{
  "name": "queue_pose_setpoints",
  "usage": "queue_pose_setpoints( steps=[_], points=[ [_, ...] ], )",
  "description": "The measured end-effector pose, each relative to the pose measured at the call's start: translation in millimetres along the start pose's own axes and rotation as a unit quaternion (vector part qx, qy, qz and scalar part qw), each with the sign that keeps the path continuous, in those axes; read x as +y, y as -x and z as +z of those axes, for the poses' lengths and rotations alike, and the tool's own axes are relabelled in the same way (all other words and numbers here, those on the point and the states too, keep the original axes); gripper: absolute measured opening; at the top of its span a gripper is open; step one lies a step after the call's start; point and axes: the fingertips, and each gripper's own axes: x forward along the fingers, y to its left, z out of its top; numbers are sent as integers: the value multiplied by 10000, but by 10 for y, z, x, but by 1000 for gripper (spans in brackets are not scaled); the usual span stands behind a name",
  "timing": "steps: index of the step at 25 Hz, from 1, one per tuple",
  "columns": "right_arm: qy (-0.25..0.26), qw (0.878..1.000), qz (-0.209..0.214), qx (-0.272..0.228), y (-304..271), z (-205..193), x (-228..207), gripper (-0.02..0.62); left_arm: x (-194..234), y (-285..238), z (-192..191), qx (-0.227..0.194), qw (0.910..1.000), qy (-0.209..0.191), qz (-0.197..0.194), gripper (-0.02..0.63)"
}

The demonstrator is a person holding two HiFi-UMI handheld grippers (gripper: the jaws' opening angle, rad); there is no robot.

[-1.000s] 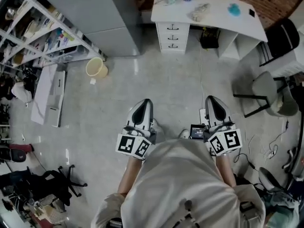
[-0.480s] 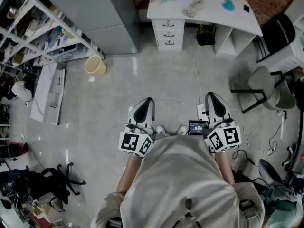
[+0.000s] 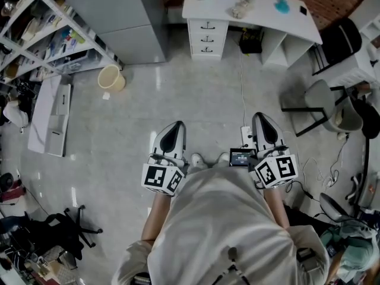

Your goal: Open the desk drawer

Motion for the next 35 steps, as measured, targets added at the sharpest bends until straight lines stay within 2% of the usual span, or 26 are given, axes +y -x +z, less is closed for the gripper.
queue_pose_setpoints(
  steps=[7, 13, 20, 28, 35],
  points=[
    [89, 9999, -56, 60, -122, -71, 323, 26, 404, 218, 29, 41, 9998, 25, 170, 8],
    [-11, 9996, -230, 133, -216, -126, 214, 26, 562, 141, 42, 115, 9998, -35, 173, 8],
    [-7, 9996, -4, 278, -637, -164, 137, 26, 754, -162, 28, 200, 9995, 3, 251, 8],
    [37, 9990, 213, 389, -1344, -131, -222, 26, 984, -855, 15, 343, 9986, 66, 391, 8],
    [-65, 9994, 83, 324, -1781, 64, -1015, 26, 827, -1691, 166, 226, 9992, 6, 317, 8]
  ],
)
